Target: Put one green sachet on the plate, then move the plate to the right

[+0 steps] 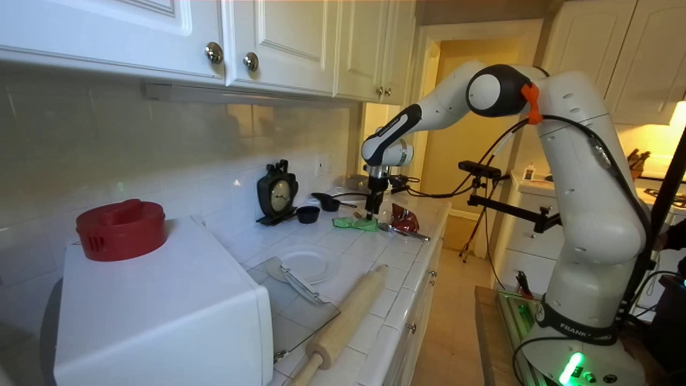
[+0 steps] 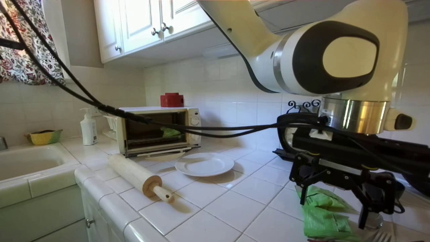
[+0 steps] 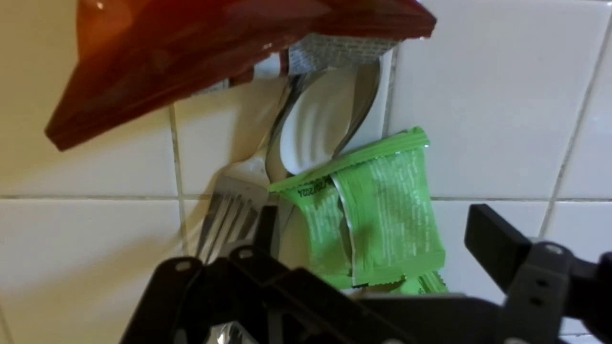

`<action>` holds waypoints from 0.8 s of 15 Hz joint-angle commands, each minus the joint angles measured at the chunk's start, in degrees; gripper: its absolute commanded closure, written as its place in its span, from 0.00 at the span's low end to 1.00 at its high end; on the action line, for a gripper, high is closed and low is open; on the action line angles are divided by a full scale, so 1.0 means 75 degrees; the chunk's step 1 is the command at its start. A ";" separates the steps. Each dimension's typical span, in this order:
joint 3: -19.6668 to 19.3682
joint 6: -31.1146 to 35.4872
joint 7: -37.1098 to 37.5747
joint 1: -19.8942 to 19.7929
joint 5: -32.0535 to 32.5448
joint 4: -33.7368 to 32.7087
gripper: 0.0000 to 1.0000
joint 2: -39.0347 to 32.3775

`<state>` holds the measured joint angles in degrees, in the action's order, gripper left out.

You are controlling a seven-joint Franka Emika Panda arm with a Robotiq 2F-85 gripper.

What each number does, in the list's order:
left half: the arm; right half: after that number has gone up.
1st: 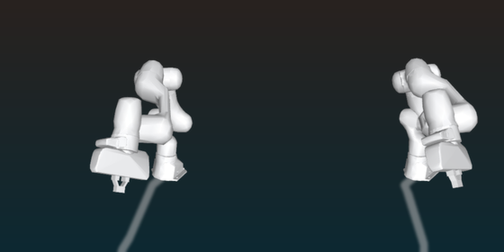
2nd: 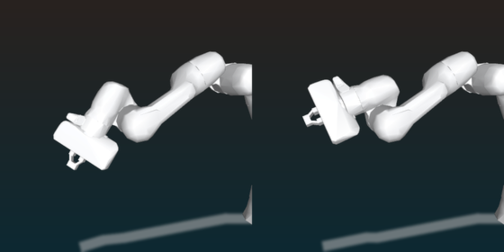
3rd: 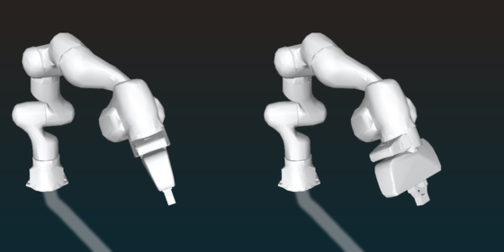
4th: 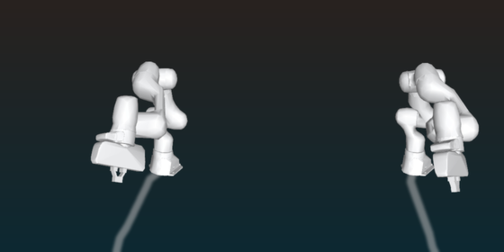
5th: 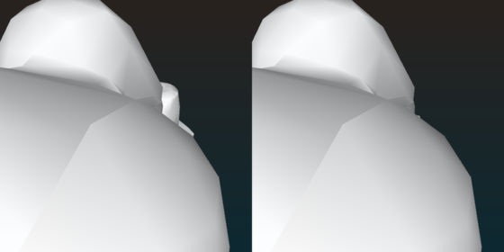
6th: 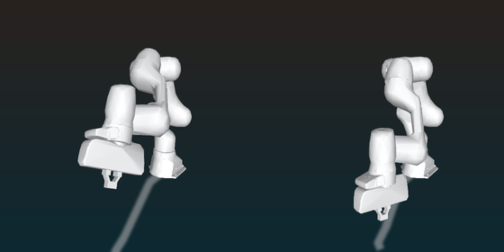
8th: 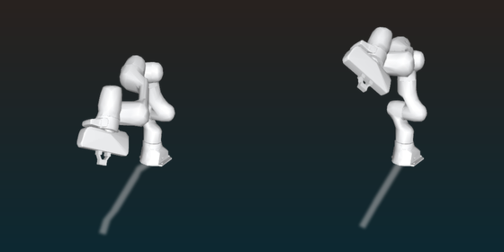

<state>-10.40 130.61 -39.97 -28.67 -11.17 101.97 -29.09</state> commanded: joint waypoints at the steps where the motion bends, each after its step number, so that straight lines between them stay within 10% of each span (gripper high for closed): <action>1: 0.0240 -0.0136 -0.0269 -0.0181 -0.0034 -0.0596 0.00 -0.0454; 7: 0.0351 -0.0265 -0.0324 -0.0226 0.0020 -0.0969 0.00 -0.0806; 8: 0.0358 -0.0258 -0.0323 -0.0221 0.0029 -0.1005 0.25 -0.0832; 12: 0.0394 -0.0220 -0.0303 -0.0191 0.0064 -0.1079 0.50 -0.0869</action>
<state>-8.45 130.26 -41.35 -29.20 -11.11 96.24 -34.43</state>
